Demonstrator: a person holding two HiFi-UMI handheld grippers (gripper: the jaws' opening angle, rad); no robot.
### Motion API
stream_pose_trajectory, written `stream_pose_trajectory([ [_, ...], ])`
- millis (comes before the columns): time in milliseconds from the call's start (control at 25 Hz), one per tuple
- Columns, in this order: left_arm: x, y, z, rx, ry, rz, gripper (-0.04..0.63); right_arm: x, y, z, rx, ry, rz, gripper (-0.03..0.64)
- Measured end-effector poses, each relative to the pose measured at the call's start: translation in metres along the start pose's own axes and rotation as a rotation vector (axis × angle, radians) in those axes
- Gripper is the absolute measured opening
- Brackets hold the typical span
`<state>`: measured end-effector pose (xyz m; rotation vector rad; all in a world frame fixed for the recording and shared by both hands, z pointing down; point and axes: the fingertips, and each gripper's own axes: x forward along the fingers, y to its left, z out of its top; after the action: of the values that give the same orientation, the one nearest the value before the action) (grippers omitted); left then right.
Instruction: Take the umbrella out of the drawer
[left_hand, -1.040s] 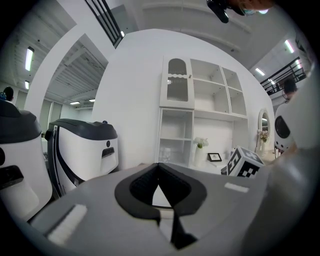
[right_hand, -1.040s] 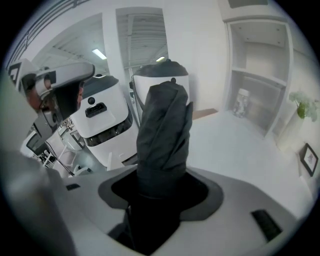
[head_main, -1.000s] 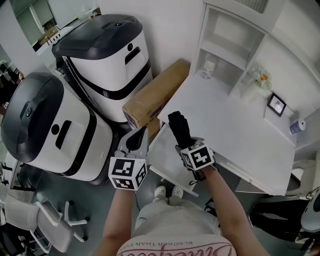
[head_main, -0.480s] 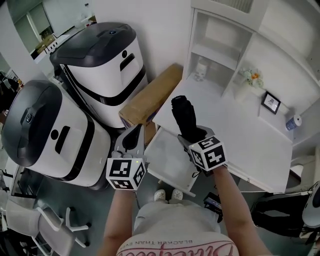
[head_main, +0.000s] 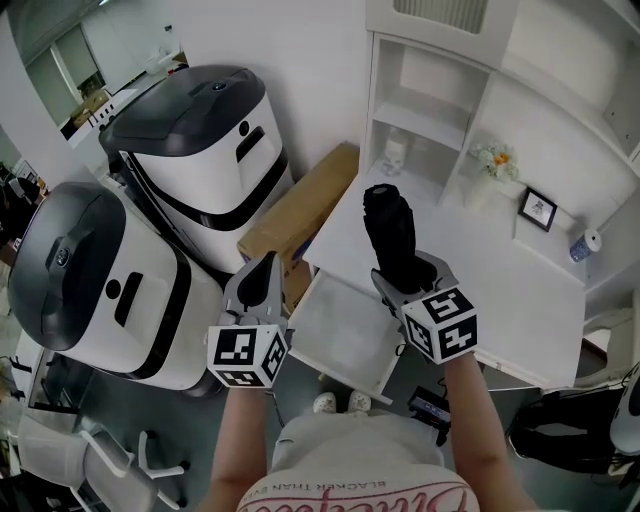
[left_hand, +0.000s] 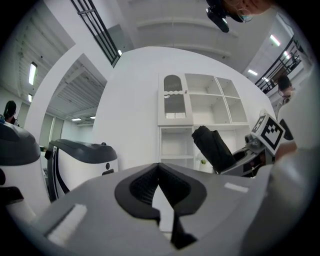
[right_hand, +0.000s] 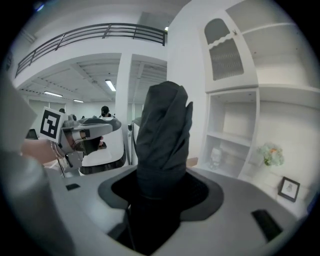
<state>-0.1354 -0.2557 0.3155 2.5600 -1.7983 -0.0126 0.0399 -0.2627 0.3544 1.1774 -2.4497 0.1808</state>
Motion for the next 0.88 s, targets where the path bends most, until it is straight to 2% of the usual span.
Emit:
stream_pose_trajectory([
  [480,0.004,0.002,0.050,0.062,-0.128,-0.003,0.009,-0.058,-0.042,0.052,0.034,-0.291,-0.182,0.245],
  [600,0.004,0.004,0.062,0.070,-0.155,0.000,0.009,-0.068,-0.052,0.060,0.025,-0.339,-0.239,0.244],
  [800,0.004,0.004,0.077,0.127,-0.176,0.019,0.009,-0.083,-0.062,0.074,-0.035,-0.386,-0.309,0.244],
  [880,0.003,0.007,0.083,0.118,-0.194,0.020,0.009,-0.087,-0.062,0.080,-0.060,-0.411,-0.323,0.244],
])
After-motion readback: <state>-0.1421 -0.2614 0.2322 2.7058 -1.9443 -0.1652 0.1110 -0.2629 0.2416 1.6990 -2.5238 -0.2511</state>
